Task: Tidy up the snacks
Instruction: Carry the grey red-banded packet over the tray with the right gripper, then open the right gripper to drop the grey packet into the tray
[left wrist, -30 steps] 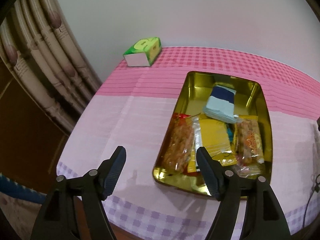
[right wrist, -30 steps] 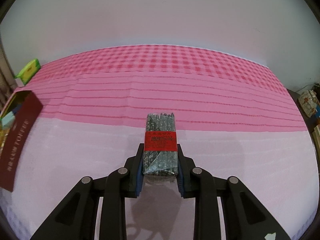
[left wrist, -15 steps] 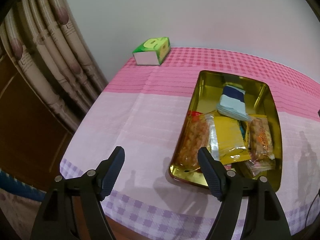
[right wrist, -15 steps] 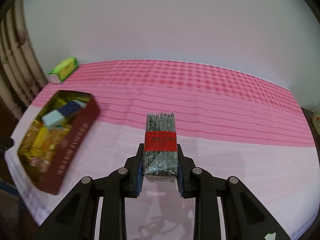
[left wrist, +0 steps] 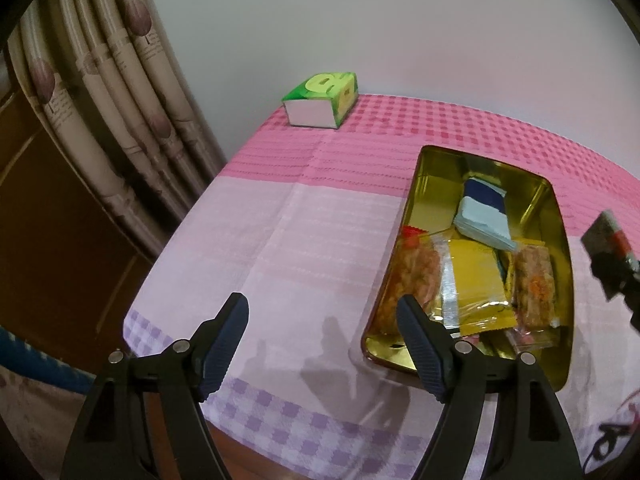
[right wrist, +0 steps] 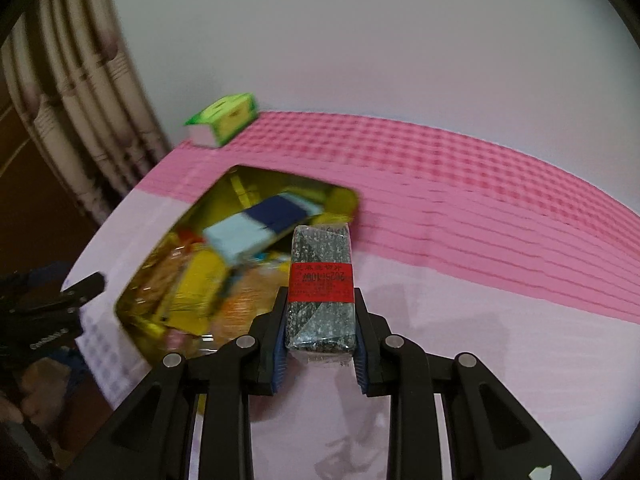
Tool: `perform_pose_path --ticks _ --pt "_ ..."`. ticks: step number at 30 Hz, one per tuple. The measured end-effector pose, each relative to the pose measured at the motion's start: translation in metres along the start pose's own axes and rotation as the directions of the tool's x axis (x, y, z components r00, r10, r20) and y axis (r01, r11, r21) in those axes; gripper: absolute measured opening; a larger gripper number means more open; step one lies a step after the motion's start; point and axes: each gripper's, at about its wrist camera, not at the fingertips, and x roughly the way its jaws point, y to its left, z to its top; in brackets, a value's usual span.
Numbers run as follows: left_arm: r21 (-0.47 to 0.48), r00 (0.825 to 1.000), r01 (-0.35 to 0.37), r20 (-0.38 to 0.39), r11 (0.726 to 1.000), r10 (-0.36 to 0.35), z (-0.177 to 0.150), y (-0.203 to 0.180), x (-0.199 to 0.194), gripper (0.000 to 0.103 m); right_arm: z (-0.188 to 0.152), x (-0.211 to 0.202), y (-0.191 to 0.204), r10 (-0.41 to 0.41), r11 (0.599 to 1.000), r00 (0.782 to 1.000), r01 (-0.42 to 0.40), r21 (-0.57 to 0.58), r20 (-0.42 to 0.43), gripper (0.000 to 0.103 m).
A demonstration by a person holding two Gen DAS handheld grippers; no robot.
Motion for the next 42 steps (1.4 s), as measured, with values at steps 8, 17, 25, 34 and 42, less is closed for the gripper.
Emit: perform_pose_path --ticks 8,17,25,34,42 --pt "-0.036 1.0 0.0 0.001 0.999 0.0 0.001 0.011 0.002 0.077 -0.003 0.017 0.047 0.045 0.998 0.998 -0.047 -0.04 -0.034 0.025" --pt "-0.058 1.0 0.019 -0.011 0.998 -0.02 0.002 0.017 0.006 0.077 -0.003 0.04 0.061 0.026 1.0 0.997 -0.027 -0.01 -0.077 0.025" --pt "-0.051 1.0 0.017 -0.012 0.999 -0.018 0.001 0.015 0.005 0.077 -0.005 0.047 0.065 0.013 1.0 0.997 -0.013 0.0 -0.074 0.027" --pt "-0.018 1.0 0.019 -0.002 1.0 -0.019 0.0 0.007 0.004 0.077 -0.005 0.043 0.068 0.025 1.0 0.998 -0.026 -0.013 -0.056 0.038" --pt "0.009 1.0 0.02 0.007 1.0 -0.02 -0.002 -0.001 0.0 0.077 -0.005 0.027 0.07 0.015 1.0 1.0 -0.016 -0.027 -0.022 0.068"
